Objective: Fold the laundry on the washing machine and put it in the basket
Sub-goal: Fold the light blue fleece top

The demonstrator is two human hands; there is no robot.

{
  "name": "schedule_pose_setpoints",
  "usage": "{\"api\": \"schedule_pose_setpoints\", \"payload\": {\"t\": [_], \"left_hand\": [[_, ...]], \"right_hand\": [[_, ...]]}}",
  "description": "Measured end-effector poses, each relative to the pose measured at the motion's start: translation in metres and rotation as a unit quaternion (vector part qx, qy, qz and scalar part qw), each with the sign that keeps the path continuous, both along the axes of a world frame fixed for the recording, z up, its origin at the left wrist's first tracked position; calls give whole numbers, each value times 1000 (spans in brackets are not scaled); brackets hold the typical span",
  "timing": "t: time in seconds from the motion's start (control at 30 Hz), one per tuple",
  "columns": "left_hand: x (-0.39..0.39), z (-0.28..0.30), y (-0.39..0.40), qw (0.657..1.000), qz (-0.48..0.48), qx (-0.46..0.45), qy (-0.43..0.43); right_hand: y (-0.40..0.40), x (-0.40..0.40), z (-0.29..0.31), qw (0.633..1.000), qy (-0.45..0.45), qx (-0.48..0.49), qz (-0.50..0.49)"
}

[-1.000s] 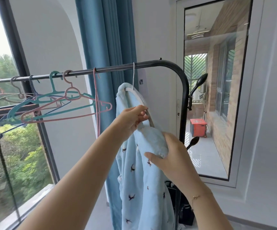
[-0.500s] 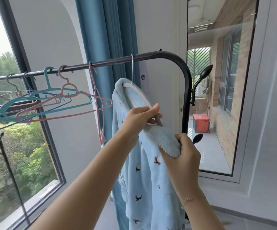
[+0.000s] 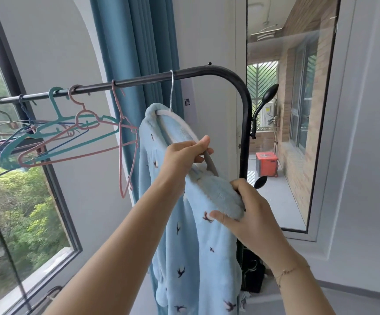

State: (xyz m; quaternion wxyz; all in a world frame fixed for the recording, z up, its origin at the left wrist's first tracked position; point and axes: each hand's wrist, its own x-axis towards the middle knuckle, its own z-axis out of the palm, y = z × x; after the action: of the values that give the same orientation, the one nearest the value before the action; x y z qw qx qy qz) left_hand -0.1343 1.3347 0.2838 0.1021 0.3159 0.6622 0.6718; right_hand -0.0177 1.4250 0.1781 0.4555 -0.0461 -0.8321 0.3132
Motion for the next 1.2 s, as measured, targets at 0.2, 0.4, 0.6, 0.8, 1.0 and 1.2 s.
{"api": "schedule_pose_setpoints", "payload": {"t": [0.2, 0.4, 0.6, 0.8, 1.0, 1.2], "left_hand": [[4, 2, -2, 1000, -17, -12, 3], [4, 5, -8, 1000, -15, -18, -15], [1, 11, -9, 999, 4, -21, -43], [6, 11, -2, 999, -11, -18, -48], [5, 8, -2, 998, -17, -38, -44], [-2, 12, -3, 999, -9, 4, -41]], "right_hand": [[0, -6, -6, 990, 105, 77, -50], [-20, -25, -11, 966, 216, 110, -85], [-17, -8, -2, 991, 96, 89, 7], [-2, 0, 3, 982, 98, 158, -33], [-21, -17, -18, 959, 215, 155, -95], [-19, -15, -17, 954, 176, 177, -165]]}}
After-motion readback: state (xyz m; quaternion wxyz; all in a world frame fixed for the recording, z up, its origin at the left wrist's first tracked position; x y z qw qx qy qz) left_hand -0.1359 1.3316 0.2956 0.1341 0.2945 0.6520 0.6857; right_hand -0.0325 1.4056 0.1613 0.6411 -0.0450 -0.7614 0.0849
